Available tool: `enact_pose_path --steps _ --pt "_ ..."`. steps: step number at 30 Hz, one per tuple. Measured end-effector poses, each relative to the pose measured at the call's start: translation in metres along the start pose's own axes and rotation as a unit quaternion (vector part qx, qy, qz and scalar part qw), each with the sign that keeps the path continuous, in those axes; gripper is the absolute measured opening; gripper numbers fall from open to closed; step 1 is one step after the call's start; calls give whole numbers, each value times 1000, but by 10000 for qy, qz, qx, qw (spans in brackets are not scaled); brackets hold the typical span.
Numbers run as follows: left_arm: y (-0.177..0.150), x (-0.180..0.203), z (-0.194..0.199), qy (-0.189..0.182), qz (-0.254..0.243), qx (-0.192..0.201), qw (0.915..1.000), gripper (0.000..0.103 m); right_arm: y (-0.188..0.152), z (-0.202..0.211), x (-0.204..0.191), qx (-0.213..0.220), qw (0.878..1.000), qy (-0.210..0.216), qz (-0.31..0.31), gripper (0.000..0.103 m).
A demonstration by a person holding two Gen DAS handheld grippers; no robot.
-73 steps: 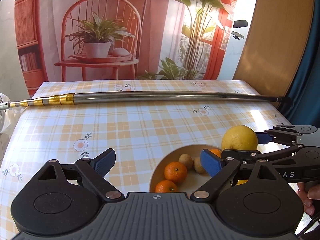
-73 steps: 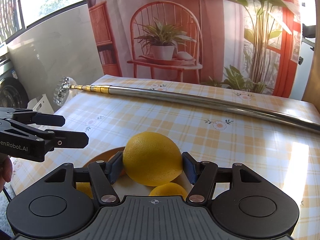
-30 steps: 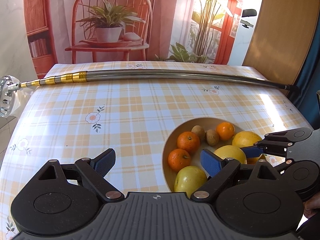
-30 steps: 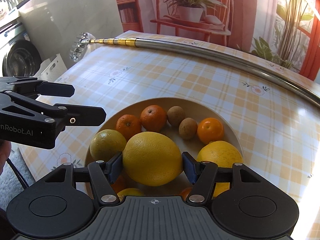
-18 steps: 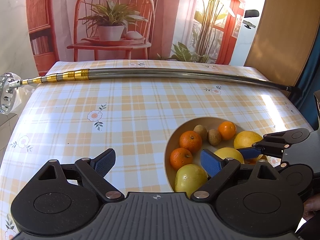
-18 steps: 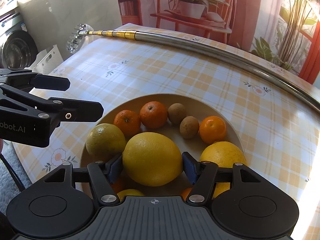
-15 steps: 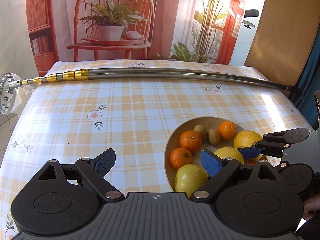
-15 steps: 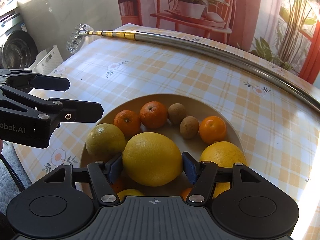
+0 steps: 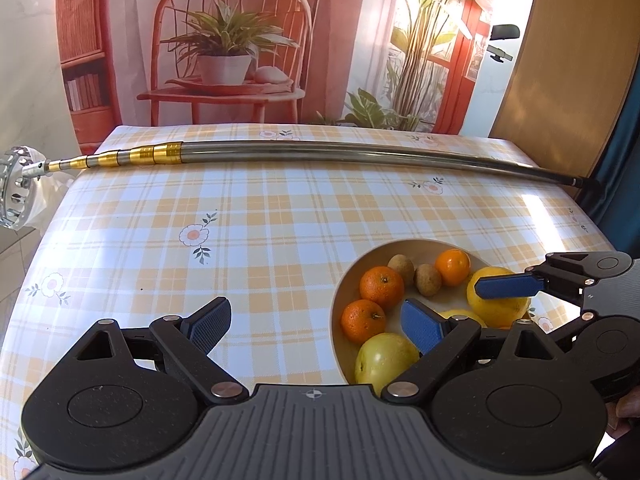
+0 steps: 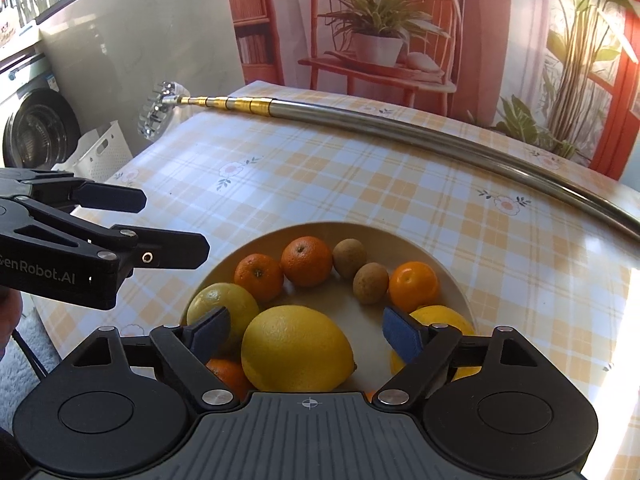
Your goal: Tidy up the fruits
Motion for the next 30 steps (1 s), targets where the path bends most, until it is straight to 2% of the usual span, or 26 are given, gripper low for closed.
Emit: enact_pose_path --steps 4,5,6,8,12,18,23,30 --pt "0 0 3 5 2 36 10000 93 5 11 6 219 9997 -86 -103 85" --pt "0 0 3 6 3 43 10000 93 7 14 9 267 9995 -90 -159 89" --pt "0 0 4 10 19 53 10000 93 8 16 12 307 9993 -96 -214 97" --pt "1 -1 5 4 41 58 10000 93 8 22 18 427 9985 -155 -319 102" --pt "2 0 7 12 36 85 10000 93 10 30 29 515 9970 -135 -569 102" --pt "12 1 17 23 22 240 9997 93 16 47 38 749 9943 -362 -669 102" --pt "39 1 45 161 -8 694 9975 93 35 86 49 1298 9865 -545 -832 103" --pt "77 11 95 328 -123 1512 9879 93 63 149 67 2120 9690 -605 -1119 103"
Point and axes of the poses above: each gripper's, at about its wrist camera, not at the fingertips, and z roughly against the way its jaws point, x to its right, y to its top, the point moved 4 cm from there along -z, roughly the way its jaws point, and after that the axes turned 6 degrees about -z, right-handed, at the moved point
